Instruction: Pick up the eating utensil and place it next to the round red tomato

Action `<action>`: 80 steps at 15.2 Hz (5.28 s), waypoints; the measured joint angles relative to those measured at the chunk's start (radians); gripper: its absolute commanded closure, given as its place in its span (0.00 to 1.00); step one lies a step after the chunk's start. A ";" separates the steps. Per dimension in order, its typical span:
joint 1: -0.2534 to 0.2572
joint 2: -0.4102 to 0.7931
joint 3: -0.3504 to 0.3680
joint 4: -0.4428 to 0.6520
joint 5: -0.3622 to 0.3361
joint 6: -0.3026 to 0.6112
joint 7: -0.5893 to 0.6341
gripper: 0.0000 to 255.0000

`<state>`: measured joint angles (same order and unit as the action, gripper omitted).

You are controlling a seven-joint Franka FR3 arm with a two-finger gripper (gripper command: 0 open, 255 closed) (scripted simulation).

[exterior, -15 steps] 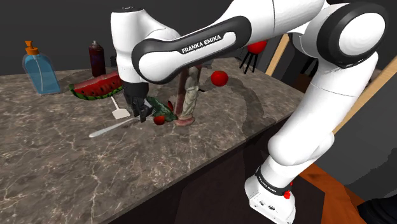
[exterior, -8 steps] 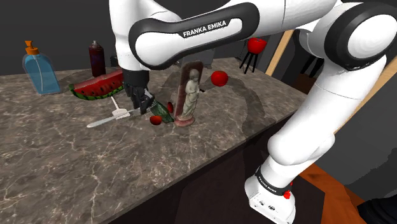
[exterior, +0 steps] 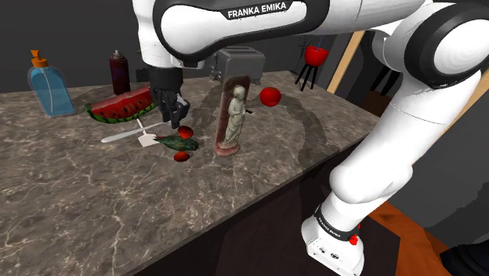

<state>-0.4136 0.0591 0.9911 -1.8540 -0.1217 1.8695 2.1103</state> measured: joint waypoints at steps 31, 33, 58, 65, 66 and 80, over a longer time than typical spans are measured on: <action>-0.212 -0.472 -0.604 -0.430 0.225 0.068 -0.912 1.00; -0.231 -0.462 -0.635 -0.424 0.211 0.069 -0.955 1.00; -0.419 -0.150 -0.888 -0.239 0.096 0.193 -1.332 1.00; -0.418 -0.121 -0.887 -0.306 0.091 0.288 -1.325 1.00; -0.418 -0.117 -0.887 -0.313 0.090 0.300 -1.325 1.00; -0.419 -0.019 -0.887 -0.399 0.070 0.483 -1.308 1.00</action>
<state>-0.8328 0.0405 0.1036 -2.2528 -0.0514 2.3524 0.8021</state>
